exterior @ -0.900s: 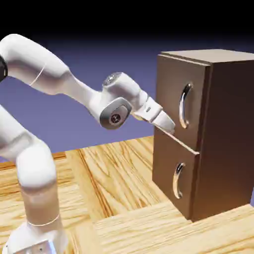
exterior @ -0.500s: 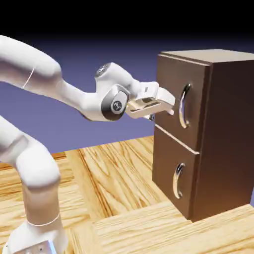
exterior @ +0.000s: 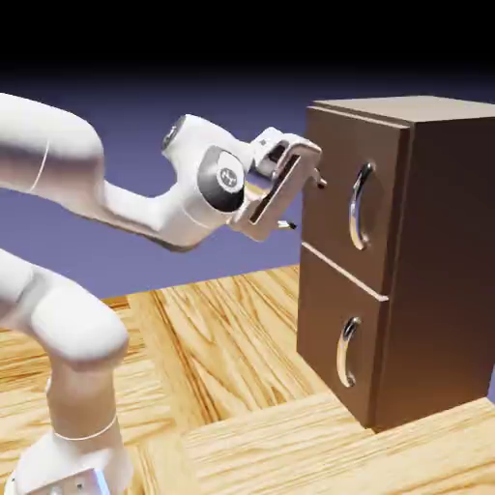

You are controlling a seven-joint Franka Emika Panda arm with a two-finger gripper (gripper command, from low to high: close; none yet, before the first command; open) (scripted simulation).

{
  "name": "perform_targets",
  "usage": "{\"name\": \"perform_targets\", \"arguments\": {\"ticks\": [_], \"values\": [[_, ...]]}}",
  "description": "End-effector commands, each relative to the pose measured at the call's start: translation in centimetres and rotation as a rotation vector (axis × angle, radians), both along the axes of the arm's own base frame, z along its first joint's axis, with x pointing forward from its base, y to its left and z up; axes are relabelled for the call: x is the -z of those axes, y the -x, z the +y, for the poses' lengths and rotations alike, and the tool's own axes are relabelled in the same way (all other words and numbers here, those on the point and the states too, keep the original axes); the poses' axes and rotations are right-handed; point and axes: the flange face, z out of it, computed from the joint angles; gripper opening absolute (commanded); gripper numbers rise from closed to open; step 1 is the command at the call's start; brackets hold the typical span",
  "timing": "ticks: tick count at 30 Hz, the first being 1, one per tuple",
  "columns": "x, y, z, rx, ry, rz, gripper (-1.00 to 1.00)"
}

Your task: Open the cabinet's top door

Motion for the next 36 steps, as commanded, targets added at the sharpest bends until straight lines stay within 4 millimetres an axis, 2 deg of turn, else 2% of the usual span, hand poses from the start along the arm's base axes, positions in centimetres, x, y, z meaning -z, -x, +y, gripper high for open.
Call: {"name": "perform_targets", "arguments": {"ticks": [1,17,26,35,36], "values": [[0.0,0.1,-0.1,-0.023,0.044,-0.012,0.00],[0.9,1.2,-3.3,-0.311,0.747,-0.222,0.00],[2.7,0.5,-5.3,-0.406,1.142,-0.338,0.00],[5.4,-0.9,-7.0,-0.453,1.534,-0.449,0.00],[5.4,-0.9,-7.0,-0.453,1.538,-0.449,0.00]]}}
